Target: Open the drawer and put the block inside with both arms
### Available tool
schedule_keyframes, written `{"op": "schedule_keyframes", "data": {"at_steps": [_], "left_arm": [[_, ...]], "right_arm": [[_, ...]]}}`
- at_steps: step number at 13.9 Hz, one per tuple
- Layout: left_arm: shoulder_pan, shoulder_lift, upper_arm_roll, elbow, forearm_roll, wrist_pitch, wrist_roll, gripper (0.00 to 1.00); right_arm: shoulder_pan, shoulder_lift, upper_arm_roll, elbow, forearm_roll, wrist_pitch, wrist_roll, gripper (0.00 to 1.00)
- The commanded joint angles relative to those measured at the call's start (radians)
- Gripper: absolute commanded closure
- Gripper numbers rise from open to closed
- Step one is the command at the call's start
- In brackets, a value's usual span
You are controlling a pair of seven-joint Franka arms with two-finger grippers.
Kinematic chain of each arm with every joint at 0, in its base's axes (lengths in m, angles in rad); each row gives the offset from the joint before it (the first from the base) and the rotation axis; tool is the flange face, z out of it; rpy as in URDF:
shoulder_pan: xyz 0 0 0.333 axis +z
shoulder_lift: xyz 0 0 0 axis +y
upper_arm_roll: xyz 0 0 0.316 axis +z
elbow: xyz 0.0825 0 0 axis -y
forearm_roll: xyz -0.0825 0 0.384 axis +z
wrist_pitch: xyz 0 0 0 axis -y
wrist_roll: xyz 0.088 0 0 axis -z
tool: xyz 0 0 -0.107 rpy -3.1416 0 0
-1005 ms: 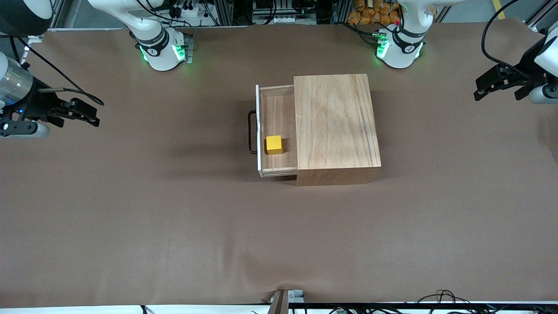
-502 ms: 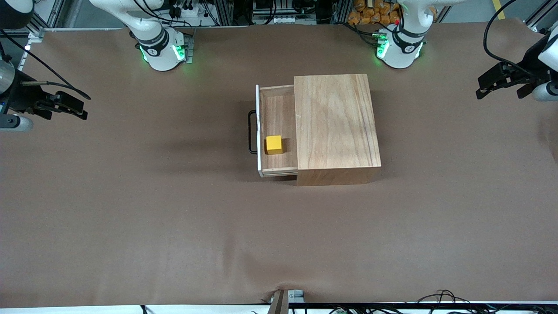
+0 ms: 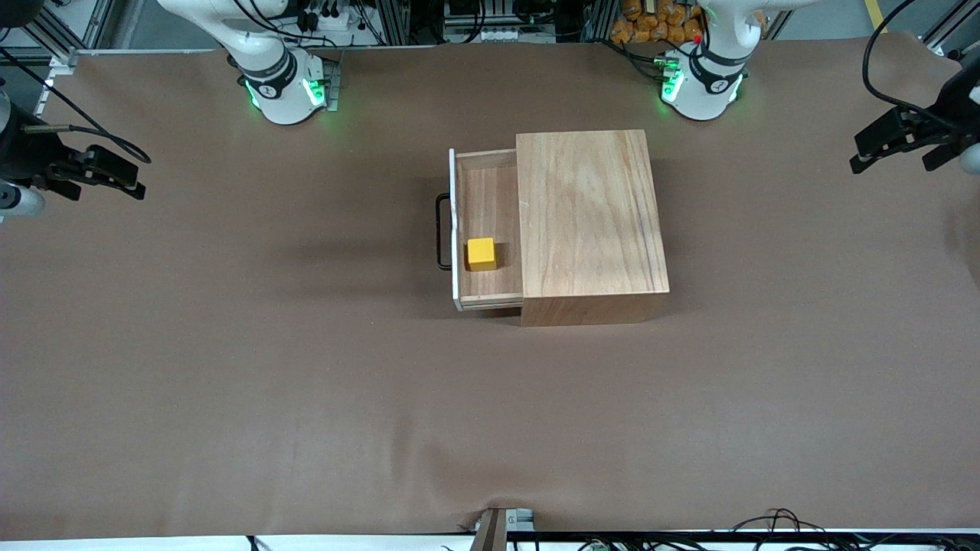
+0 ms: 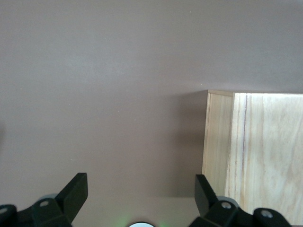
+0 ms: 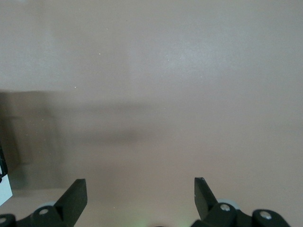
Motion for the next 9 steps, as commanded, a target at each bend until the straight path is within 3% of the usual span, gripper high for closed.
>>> {"op": "schedule_keyframes", "data": {"at_steps": [1,9], "left_arm": [[0.029,0.012,-0.006,0.031,0.0,-0.01,0.004,0.0],[0.017,0.013,-0.02,0.031,0.0,-0.025,-0.002,0.0]], "right_arm": [[0.008,-0.015,-0.007,-0.003,-0.008,-0.011,-0.013,0.0],[0.027,-0.015,-0.021,-0.002,-0.008,-0.011,-0.01,0.0]]}}
